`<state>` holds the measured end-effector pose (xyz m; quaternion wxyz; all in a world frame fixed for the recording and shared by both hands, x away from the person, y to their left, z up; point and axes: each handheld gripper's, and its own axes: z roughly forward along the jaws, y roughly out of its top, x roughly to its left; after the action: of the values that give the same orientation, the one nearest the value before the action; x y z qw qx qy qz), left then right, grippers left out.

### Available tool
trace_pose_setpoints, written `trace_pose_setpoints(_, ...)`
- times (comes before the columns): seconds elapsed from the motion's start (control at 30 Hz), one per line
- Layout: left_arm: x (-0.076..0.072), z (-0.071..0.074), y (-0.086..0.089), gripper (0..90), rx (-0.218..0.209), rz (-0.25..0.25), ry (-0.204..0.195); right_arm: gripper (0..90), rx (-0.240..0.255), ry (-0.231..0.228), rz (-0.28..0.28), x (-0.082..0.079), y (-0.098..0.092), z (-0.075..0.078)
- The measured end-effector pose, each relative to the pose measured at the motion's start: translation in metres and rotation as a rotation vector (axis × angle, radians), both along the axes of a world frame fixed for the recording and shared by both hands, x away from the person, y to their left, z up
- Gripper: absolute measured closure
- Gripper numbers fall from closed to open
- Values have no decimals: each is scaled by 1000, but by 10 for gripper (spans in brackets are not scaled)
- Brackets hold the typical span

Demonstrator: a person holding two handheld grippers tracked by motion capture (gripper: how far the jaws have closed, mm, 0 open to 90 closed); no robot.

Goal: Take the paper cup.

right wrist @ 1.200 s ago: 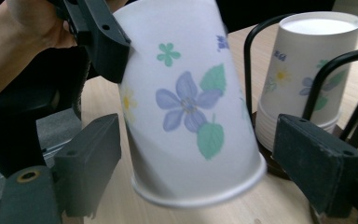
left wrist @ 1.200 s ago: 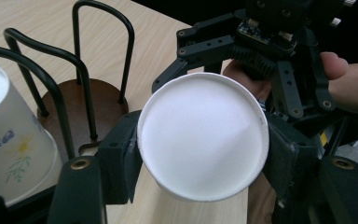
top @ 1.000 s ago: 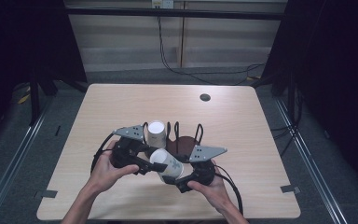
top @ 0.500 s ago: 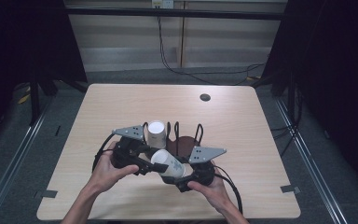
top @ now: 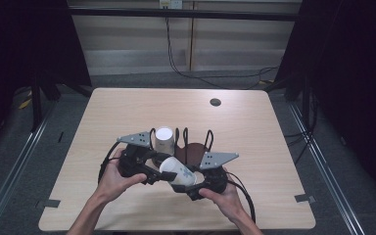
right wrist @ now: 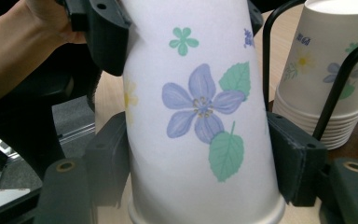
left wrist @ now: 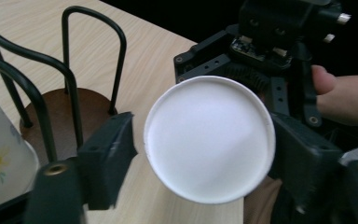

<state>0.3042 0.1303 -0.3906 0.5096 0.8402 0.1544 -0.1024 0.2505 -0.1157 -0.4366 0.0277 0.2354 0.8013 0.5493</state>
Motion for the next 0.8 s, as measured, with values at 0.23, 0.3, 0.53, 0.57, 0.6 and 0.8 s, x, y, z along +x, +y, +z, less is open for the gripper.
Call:
trace_pose_setpoints(0.23,-1,1,3,258,2,11,-29,304,-25,8,-7,1,-1,0)
trace_pose_setpoints(0.3,-1,2,4,246,7,14,-26,304,-41,2,-13,1,-1,1)
trace_pose_setpoints(0.53,0,5,4,188,8,29,-58,305,-48,12,-13,3,-6,3)
trace_pose_setpoints(0.57,-1,5,4,185,7,36,-66,304,-57,13,-14,3,-6,2)
trace_pose_setpoints(0.6,-1,5,4,184,9,32,-68,304,-66,14,-12,3,-6,2)
trace_pose_setpoints(0.8,-1,2,2,181,48,57,-96,308,-92,52,-9,6,-8,-1)
